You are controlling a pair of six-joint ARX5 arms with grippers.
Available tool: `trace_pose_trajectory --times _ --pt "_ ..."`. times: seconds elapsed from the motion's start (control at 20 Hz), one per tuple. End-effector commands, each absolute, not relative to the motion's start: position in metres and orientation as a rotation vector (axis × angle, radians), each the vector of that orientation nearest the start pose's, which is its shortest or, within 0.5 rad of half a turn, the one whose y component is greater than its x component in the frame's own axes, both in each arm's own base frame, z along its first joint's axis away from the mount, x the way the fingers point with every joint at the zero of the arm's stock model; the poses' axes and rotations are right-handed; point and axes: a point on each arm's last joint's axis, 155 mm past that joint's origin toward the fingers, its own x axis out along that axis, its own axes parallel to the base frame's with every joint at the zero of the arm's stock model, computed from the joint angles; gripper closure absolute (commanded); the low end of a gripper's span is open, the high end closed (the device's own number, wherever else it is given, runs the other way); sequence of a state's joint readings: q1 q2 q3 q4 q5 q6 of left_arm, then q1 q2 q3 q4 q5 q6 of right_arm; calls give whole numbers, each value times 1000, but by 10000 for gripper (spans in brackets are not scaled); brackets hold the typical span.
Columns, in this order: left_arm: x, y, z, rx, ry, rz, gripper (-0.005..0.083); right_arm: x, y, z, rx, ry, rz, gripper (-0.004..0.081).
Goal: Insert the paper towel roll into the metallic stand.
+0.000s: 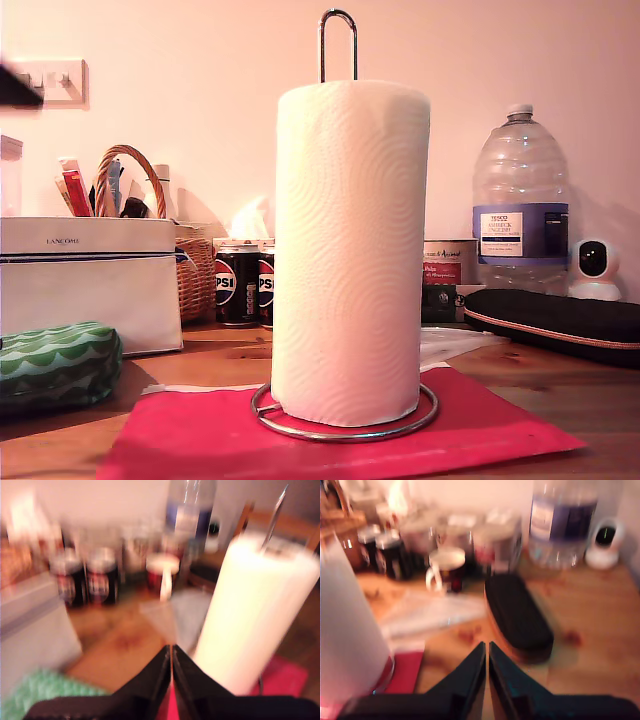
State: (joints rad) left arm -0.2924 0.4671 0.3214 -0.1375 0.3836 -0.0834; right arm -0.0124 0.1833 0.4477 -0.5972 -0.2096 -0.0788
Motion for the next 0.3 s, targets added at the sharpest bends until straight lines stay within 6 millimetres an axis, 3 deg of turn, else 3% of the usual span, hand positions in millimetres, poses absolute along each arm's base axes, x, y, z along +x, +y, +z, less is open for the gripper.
trace_pose_trajectory --times 0.0,0.25 --pt "231 -141 167 -100 360 -654 797 215 35 182 -37 360 207 780" --pt "223 -139 147 -104 456 -646 797 215 35 182 -37 357 208 780"
